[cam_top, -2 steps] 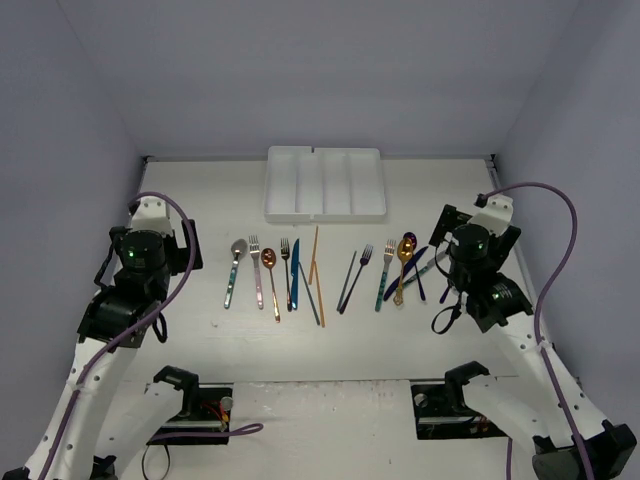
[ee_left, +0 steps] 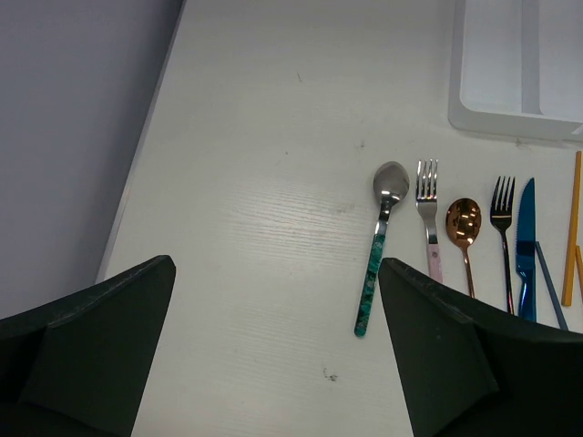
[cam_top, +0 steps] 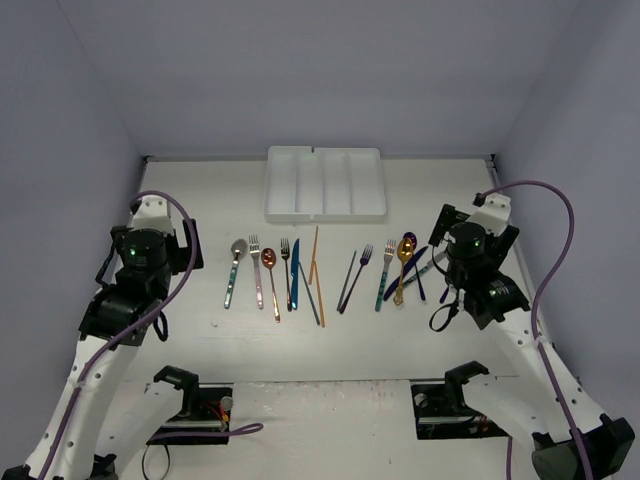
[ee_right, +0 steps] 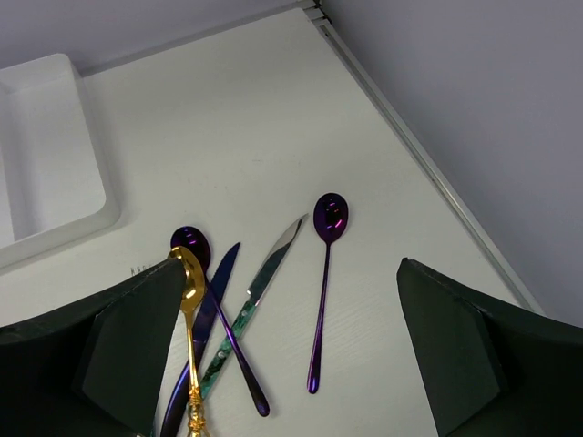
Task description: Sort the eating utensils into containers
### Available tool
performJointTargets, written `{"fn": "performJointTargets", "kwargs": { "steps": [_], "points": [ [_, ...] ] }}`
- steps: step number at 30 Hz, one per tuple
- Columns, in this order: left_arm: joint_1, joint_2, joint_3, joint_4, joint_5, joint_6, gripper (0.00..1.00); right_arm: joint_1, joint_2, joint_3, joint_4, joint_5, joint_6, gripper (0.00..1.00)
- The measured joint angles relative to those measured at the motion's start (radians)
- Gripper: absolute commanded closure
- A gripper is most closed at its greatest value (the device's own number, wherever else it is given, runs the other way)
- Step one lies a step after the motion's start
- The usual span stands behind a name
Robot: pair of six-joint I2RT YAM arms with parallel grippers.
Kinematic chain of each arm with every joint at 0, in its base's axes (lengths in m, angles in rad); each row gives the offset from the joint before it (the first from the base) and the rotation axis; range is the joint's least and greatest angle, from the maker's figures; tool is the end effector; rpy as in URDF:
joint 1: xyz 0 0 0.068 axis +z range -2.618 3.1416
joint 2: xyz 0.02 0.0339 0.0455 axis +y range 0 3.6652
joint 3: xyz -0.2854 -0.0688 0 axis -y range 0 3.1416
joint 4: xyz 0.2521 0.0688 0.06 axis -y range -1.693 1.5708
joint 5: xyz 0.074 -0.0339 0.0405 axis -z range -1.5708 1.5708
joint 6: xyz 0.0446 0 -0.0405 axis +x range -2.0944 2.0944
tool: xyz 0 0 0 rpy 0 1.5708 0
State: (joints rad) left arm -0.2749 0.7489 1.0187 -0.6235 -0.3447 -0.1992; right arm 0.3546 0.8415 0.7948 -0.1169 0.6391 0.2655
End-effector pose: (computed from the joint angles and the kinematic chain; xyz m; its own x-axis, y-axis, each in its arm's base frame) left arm 0.1453 -0.0253 0.3927 -0.3170 -0.1041 -0.9427 -0.1146 0.9909 -0.0709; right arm 0.1900 0.0420 0.3566 -0.0757 0.1965 -0.9776 0.3037 0.9383 0.1651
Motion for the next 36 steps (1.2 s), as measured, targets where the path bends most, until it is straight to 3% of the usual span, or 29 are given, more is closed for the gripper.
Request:
{"fn": "performJointTargets", "kwargs": {
  "steps": [12, 18, 22, 27, 36],
  "points": [
    [0.0, 0.043, 0.0, 0.0, 0.025, -0.029, 0.08, -0.015, 0.127, 0.0, -0.049, 0.066, 0.168, 0.0],
    [0.0, 0.002, -0.002, 0.0, 0.055, -0.055, 0.08, -0.225, 0.197, -0.028, -0.061, -0.044, 0.302, 0.01],
    [0.0, -0.032, -0.02, 0.0, 0.088, -0.082, 0.08, -0.36, 0.279, -0.077, -0.073, -0.151, 0.378, 0.12],
    [0.0, -0.067, -0.05, -0.002, 0.125, -0.112, 0.08, -0.44, 0.457, -0.085, -0.074, -0.301, 0.437, 0.3],
    [0.0, -0.125, -0.1, -0.003, 0.159, -0.136, 0.08, -0.467, 0.685, -0.023, -0.073, -0.37, 0.469, 0.47]
  ]
}}
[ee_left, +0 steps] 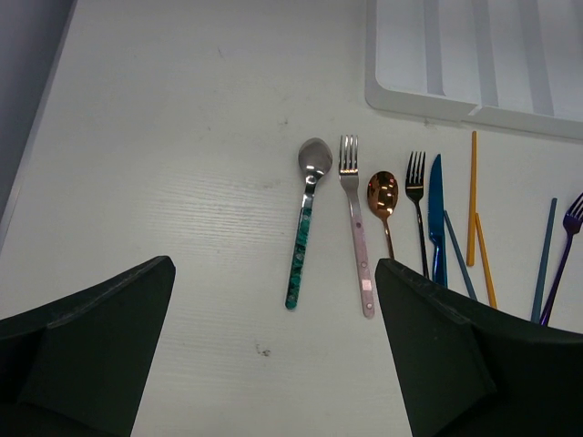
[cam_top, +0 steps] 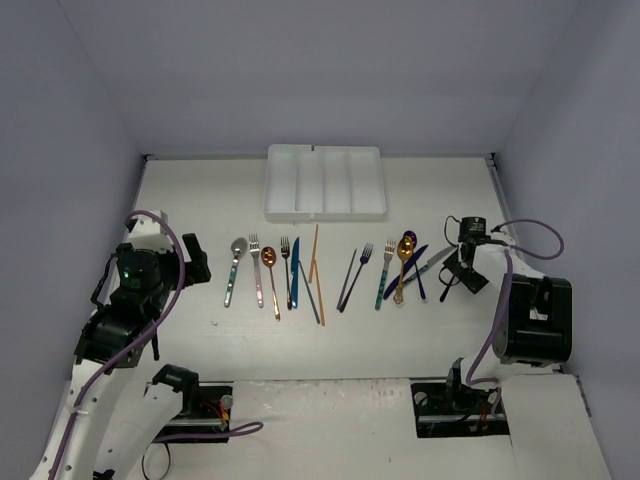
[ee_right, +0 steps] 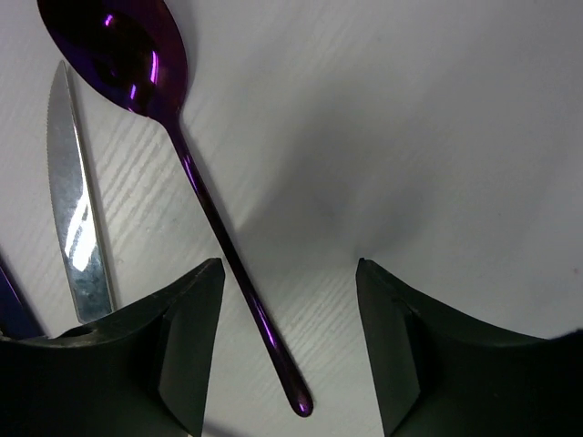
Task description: Sort the eating utensils into containers
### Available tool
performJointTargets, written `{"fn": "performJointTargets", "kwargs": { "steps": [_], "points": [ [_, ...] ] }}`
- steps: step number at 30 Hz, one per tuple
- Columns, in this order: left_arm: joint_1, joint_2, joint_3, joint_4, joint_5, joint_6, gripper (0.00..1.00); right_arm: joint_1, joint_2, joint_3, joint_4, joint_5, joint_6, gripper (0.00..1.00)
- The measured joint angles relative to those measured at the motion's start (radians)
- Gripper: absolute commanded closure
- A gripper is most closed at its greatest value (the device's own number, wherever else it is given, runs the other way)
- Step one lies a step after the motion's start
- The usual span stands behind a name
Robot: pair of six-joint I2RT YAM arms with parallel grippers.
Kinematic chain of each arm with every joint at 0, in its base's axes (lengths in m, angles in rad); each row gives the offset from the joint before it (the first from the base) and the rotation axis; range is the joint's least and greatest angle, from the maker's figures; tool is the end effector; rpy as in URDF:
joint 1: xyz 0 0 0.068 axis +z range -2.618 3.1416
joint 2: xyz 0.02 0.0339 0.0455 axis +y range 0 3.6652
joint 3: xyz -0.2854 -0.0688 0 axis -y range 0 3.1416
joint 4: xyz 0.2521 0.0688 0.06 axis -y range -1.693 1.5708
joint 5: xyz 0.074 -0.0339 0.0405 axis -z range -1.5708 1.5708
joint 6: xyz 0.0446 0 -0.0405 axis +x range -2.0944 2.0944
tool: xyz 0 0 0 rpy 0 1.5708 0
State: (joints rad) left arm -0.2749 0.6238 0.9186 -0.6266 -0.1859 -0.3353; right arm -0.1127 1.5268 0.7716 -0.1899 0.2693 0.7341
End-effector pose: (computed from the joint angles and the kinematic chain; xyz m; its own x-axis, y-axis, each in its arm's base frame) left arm 0.1211 -0.0256 0.3725 -0.3285 -0.2433 -0.9126 -0.0101 0.9671 -0.2543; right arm 0.2974 -0.0456 0.1747 -0.4216 0.6976 -0.5793 0.7350 0.6371 0.2322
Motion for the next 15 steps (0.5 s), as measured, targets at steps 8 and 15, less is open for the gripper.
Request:
{"fn": "performJointTargets", "kwargs": {
  "steps": [8, 15],
  "points": [
    [0.0, -0.038, -0.032, -0.005, 0.017, -0.018, 0.08, -0.02, 0.119, 0.102, 0.011, 0.001, -0.015, 0.63],
    [0.0, -0.038, -0.033, -0.013, 0.025, -0.018, 0.08, -0.043, 0.188, 0.172, 0.032, -0.002, -0.067, 0.8]
  ]
}}
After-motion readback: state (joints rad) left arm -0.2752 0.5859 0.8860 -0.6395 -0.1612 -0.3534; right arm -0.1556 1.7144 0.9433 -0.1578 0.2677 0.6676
